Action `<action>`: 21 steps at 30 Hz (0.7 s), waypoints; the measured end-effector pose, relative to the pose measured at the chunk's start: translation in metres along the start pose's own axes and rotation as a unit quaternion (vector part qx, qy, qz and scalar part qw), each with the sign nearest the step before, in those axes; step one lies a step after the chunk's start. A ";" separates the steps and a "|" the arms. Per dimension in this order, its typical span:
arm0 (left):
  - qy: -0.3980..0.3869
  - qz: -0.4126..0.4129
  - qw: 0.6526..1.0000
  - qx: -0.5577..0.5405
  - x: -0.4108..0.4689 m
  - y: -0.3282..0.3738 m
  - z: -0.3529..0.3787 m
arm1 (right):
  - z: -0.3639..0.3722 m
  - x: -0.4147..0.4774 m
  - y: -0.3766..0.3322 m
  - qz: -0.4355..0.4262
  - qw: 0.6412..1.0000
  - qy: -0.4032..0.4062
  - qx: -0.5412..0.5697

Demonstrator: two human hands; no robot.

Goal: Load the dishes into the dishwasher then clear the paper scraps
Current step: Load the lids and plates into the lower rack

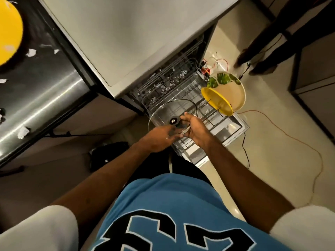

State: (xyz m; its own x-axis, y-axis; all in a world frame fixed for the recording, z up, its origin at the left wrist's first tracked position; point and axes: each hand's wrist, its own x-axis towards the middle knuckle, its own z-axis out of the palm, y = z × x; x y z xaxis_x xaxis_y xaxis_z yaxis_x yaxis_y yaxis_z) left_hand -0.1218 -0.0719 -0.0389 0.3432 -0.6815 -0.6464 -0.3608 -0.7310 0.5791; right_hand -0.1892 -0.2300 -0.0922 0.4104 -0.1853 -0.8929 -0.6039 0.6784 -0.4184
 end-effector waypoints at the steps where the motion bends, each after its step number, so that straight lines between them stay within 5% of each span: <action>1: 0.004 0.004 1.000 0.023 0.008 -0.001 0.001 | 0.001 0.009 -0.001 0.004 1.000 0.007 -0.003; 8: 0.029 -0.034 0.970 0.238 0.088 -0.035 0.001 | 0.009 0.086 -0.019 0.013 0.999 0.031 -0.032; 16: 0.103 -0.079 0.982 0.136 0.212 -0.107 0.000 | 0.015 0.193 -0.034 -0.021 0.997 0.003 0.078; 21: 0.131 -0.103 0.971 0.171 0.270 -0.140 0.001 | 0.020 0.248 -0.033 -0.034 0.996 -0.017 0.078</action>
State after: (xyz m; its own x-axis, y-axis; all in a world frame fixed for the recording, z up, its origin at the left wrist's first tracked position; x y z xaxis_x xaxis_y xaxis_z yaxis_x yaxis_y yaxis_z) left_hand 0.0206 -0.1537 -0.2953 0.6313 -0.5406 -0.5561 -0.5125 -0.8290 0.2240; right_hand -0.0536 -0.2842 -0.2960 0.4711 -0.2112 -0.8565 -0.4625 0.7676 -0.4437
